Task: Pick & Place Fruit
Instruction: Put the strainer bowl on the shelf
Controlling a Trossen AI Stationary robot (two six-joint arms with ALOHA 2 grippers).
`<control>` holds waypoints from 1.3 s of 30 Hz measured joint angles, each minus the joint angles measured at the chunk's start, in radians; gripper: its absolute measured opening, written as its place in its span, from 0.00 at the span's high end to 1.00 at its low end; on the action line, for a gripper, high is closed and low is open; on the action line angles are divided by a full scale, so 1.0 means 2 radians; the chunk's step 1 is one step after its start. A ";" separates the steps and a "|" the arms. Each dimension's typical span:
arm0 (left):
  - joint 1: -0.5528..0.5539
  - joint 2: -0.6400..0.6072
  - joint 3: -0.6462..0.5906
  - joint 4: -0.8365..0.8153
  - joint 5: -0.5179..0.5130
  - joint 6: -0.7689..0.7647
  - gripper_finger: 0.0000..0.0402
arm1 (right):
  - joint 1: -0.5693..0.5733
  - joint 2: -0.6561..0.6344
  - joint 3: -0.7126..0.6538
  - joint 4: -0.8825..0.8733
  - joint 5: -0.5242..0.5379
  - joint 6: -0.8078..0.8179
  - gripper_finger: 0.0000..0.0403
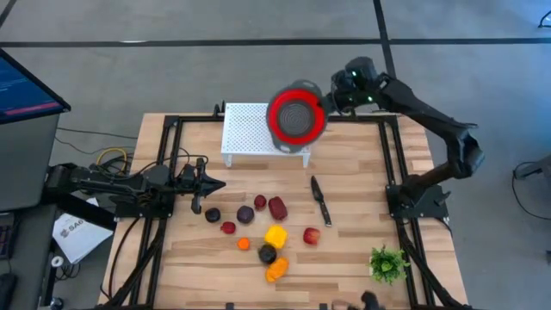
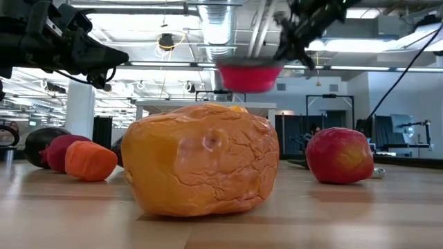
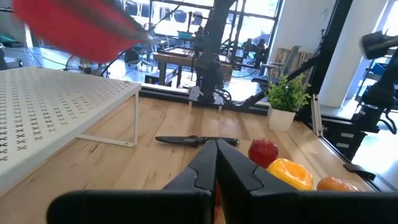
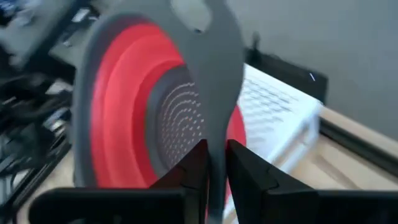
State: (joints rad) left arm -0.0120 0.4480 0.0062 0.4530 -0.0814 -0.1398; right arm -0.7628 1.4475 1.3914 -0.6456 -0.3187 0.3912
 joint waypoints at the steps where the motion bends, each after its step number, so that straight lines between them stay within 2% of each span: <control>1: 0.000 0.000 0.000 0.000 0.000 0.000 0.99 | -0.012 0.010 0.000 0.005 -0.005 0.003 0.90; 8: 0.000 0.000 0.000 0.000 0.000 0.000 0.99 | -0.055 0.062 0.000 0.091 -0.095 0.044 0.96; 12: 0.000 0.000 0.000 0.000 0.000 0.000 0.99 | -0.063 0.073 0.000 0.102 -0.106 0.062 0.93; 16: 0.000 0.000 0.000 0.000 0.000 0.000 0.99 | -0.066 0.072 0.000 0.096 -0.094 0.066 0.91; 24: 0.000 0.000 0.000 0.001 0.000 0.000 0.99 | -0.061 0.072 0.000 0.095 -0.066 0.072 0.96; 31: 0.000 0.000 0.000 0.004 0.000 0.000 0.99 | -0.060 0.072 -0.008 0.095 -0.037 0.087 0.91; 39: 0.000 0.000 0.000 0.008 0.000 0.000 0.99 | -0.059 0.072 -0.016 0.099 -0.014 0.090 0.96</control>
State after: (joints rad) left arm -0.0120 0.4480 0.0063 0.4686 -0.0815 -0.1394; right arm -0.8817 1.5925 1.3601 -0.4472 -0.3458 0.5710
